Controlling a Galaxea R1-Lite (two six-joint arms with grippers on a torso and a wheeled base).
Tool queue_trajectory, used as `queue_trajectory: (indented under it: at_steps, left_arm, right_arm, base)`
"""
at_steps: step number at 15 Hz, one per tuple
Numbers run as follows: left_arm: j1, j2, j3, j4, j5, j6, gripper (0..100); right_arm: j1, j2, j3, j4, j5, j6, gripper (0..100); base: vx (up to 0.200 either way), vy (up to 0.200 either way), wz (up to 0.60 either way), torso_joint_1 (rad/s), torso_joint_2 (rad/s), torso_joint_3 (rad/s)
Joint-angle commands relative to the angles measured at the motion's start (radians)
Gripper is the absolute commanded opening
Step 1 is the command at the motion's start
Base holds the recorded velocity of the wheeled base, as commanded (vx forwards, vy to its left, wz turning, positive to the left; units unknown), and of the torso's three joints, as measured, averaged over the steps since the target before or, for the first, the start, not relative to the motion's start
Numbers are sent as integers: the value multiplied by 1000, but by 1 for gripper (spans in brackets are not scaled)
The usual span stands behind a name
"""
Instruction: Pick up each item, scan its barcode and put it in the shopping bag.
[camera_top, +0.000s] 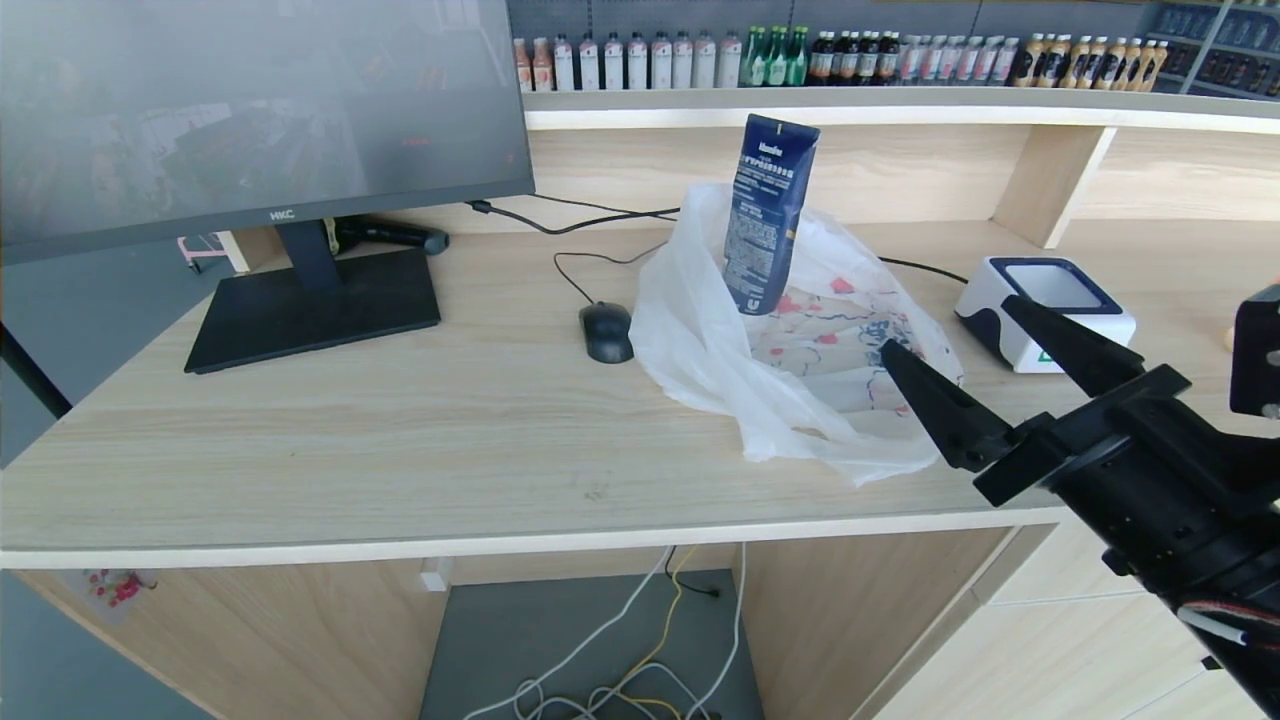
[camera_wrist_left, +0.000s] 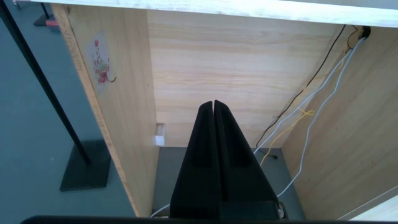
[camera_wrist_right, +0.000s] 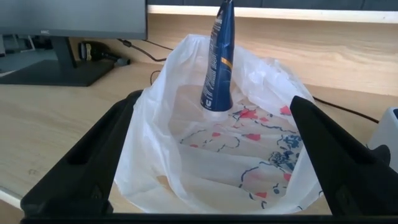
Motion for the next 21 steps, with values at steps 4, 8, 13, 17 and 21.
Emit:
queue_trajectory:
  at_steps: [4, 8, 13, 17, 21]
  left_arm:
    - [0, 0, 0, 0, 0, -3, 0]
    - [0, 0, 0, -1, 0, -6, 0]
    - [0, 0, 0, -1, 0, -6, 0]
    - [0, 0, 0, 0, 0, -6, 0]
    - [0, 0, 0, -1, 0, -6, 0]
  right_arm:
    - [1, 36, -2, -1, 0, 1, 100]
    - [1, 36, -2, -1, 0, 1, 100]
    - [10, 25, 23, -1, 2, -1, 100]
    - [21, 36, 16, -1, 2, -2, 100]
    - [22, 36, 18, -1, 2, -1, 100]
  base:
    - [0, -200, 0, 1, 2, 4]
    - [0, -200, 0, 2, 0, 4]
    - [0, -200, 0, 2, 4, 0]
    - [0, -200, 0, 2, 1, 4]
    - [0, -200, 0, 1, 2, 2]
